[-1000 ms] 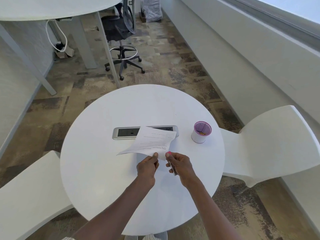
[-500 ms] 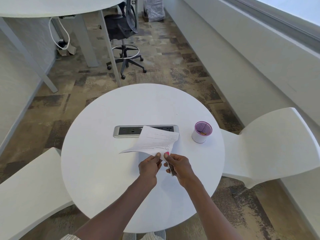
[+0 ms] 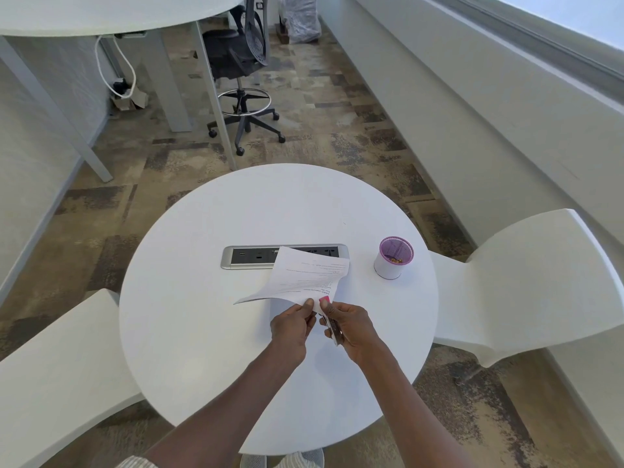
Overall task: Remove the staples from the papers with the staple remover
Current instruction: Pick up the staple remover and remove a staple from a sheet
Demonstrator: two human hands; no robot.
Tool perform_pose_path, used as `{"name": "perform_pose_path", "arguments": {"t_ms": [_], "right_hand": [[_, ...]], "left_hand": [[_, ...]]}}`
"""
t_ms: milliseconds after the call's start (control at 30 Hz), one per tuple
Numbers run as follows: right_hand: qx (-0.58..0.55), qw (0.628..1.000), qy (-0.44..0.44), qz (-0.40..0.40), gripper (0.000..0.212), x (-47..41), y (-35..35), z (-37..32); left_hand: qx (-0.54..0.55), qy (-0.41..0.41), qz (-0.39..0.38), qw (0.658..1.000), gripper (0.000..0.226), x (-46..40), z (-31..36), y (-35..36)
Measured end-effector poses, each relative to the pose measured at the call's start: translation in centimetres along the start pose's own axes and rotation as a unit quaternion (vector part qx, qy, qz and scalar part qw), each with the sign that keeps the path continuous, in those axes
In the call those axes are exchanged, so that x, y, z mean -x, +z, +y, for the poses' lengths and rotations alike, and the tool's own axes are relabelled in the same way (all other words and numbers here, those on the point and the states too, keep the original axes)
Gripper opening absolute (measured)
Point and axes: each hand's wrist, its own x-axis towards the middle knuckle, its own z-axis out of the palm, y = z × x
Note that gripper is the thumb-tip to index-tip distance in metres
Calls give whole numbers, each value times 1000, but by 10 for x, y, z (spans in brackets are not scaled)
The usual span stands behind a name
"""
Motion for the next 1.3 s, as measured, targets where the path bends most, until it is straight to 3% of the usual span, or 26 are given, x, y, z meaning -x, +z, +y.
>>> {"name": "perform_pose_path", "arguments": {"t_ms": [400, 600, 833, 933, 1033, 1133, 1300], "right_hand": [[4, 1000, 9, 20, 56, -6, 2, 2], [-16, 1000, 0, -20, 60, -6, -1, 1], [-36, 996, 6, -81, 23, -10, -17, 7], [-39, 995, 38, -84, 28, -11, -31, 18], [-14, 999, 41, -29, 27, -13, -40, 28], [75, 993, 8, 90, 26, -20, -46, 33], [239, 929, -44, 279, 21, -36, -58, 42]], "left_hand": [[2, -7, -17, 1000, 22, -1, 0, -1], [9, -10, -13, 1000, 23, -4, 4, 0], [8, -8, 12, 1000, 14, -11, 8, -3], [1, -1, 39, 999, 7, -15, 11, -6], [-19, 11, 69, 997, 10, -17, 10, -9], [-26, 17, 92, 995, 16, -19, 8, -12], [-4, 4, 105, 994, 14, -20, 9, -22]]}}
